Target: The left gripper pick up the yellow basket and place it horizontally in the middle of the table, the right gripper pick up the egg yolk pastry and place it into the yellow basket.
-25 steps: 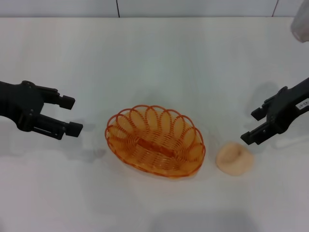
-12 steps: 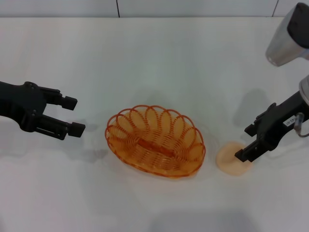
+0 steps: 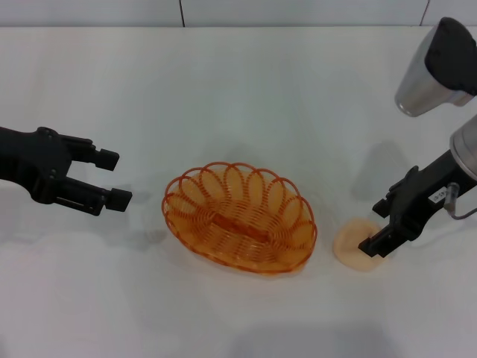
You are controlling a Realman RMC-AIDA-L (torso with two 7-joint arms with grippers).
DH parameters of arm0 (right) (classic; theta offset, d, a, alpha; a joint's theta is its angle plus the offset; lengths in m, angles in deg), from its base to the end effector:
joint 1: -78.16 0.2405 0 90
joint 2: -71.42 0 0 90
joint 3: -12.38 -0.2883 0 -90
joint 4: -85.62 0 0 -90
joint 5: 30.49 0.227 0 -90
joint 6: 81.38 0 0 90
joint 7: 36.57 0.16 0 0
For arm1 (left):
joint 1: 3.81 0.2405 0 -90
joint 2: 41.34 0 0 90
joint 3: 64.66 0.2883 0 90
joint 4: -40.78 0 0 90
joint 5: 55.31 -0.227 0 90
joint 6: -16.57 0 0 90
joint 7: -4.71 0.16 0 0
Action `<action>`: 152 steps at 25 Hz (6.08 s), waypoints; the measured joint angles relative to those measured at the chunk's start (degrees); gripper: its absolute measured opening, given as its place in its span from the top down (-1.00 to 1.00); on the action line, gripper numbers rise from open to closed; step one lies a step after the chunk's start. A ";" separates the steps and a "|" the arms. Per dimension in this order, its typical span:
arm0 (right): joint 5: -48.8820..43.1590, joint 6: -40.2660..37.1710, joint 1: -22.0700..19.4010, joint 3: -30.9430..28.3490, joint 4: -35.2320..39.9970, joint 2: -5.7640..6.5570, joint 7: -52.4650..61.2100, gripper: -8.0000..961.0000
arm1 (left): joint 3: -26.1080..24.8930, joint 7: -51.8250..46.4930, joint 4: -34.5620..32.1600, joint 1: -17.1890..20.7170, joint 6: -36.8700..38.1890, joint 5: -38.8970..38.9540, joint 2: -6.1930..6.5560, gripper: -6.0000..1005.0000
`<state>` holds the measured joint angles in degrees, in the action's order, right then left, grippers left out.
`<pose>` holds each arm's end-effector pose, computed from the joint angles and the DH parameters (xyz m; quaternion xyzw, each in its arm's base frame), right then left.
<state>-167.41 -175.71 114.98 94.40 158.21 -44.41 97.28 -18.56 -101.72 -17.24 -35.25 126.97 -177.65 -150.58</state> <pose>0.1947 0.3752 -0.0374 -0.9572 0.2278 -0.1707 0.0521 -0.2700 0.3548 0.0743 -0.9627 -0.2566 -0.0834 0.0178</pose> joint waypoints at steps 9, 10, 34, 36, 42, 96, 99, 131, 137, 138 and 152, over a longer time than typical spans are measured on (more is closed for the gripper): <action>-0.11 1.46 -0.01 1.79 -1.20 -0.01 0.00 -0.36 | -0.05 -0.21 0.20 -0.02 -0.17 0.00 -0.04 -0.77; -0.11 1.49 -0.01 1.88 -1.19 -0.01 0.00 -0.29 | -0.05 -0.22 0.23 -0.02 -0.21 0.00 -0.07 -0.77; 0.00 -0.38 0.62 -0.30 0.01 0.30 1.35 0.67 | -0.14 -0.12 0.24 -0.01 -0.87 0.43 -0.72 -0.77; 0.00 -1.10 0.63 -1.51 1.37 0.34 1.56 0.70 | -0.42 -0.02 0.25 0.11 -1.06 0.45 -0.72 -0.77; -0.02 -3.85 0.99 -4.63 6.88 0.41 2.48 0.79 | -0.97 0.15 0.23 0.46 -1.41 0.62 -0.70 -0.77; 12.66 6.51 9.68 11.63 7.77 -0.11 3.66 0.38 | -2.33 -0.28 -0.08 0.55 -4.38 1.42 -1.58 -0.77; 12.67 6.81 9.04 10.37 8.15 0.00 3.02 0.17 | -2.60 -0.14 -0.10 0.48 -4.44 1.58 -1.58 -0.77; 23.17 -2.59 -15.95 -20.81 6.47 0.65 -25.59 -0.76 | -9.77 4.14 -0.13 5.08 -3.41 4.25 -1.26 -0.77; 23.24 -3.59 -15.22 -20.28 6.33 0.60 -25.64 -0.76 | -9.77 4.13 -0.04 5.24 -2.94 4.66 -1.44 -0.77; 23.25 -3.61 -15.15 -20.21 6.33 0.60 -25.61 -0.76 | -9.75 4.13 -0.04 5.26 -2.79 4.70 -1.45 -0.77; 23.73 -3.51 -14.13 -19.76 6.48 0.52 -24.69 -0.76 | -8.51 4.94 0.22 4.50 -0.23 5.15 -2.13 -0.77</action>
<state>-143.68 -179.23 100.85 74.64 164.69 -43.89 72.60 -27.07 -96.78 -17.02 -30.75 126.74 -172.50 -152.71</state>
